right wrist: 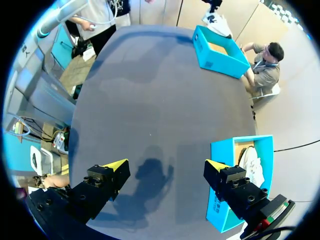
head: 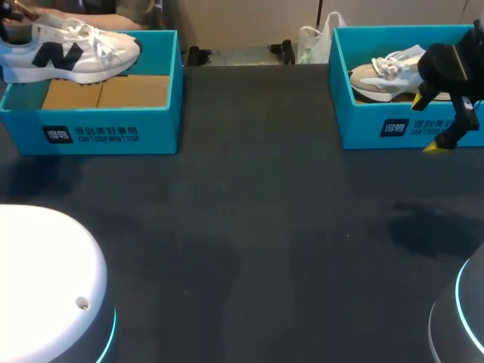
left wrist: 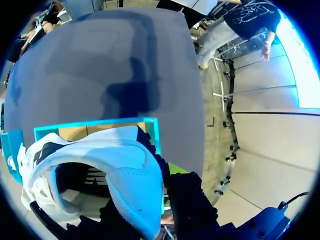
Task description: Take the shoe out of the shoebox, open the shoe tongue, remove and reinsert the insole, then place the shoe into the shoebox
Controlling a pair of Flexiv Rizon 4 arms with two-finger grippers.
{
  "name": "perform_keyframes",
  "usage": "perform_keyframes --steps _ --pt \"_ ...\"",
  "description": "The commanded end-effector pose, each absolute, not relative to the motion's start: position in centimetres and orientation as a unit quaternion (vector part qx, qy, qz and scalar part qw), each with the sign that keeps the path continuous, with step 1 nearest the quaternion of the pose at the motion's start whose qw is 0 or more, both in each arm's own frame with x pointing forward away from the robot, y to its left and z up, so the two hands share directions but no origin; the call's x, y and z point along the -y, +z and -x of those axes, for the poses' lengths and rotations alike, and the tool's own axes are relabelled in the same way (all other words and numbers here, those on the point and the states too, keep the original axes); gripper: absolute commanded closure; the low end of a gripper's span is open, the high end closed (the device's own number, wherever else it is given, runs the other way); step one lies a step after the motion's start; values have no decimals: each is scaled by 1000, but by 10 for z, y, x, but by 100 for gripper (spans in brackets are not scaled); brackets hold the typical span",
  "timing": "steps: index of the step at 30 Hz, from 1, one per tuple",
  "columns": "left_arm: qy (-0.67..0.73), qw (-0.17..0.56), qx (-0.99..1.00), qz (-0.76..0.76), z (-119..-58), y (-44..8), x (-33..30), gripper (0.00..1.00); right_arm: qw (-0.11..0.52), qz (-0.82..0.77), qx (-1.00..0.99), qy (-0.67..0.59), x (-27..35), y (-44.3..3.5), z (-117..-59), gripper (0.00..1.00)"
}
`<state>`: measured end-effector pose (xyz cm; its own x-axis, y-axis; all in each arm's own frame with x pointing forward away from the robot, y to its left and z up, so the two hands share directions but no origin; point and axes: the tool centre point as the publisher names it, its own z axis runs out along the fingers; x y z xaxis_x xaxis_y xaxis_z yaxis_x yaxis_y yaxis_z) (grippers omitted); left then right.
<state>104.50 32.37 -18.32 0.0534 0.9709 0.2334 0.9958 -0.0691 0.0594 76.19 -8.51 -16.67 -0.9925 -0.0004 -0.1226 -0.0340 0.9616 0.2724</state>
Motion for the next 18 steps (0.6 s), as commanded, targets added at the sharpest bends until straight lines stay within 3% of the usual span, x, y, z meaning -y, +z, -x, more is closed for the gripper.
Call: perform_keyframes --steps 1,18 --pt "-96 58 679 725 -1068 -193 -323 100 60 8 -989 137 84 -167 -763 0" --pt "-89 36 671 735 -1097 -244 -326 100 60 8 -989 137 84 -167 -763 0"
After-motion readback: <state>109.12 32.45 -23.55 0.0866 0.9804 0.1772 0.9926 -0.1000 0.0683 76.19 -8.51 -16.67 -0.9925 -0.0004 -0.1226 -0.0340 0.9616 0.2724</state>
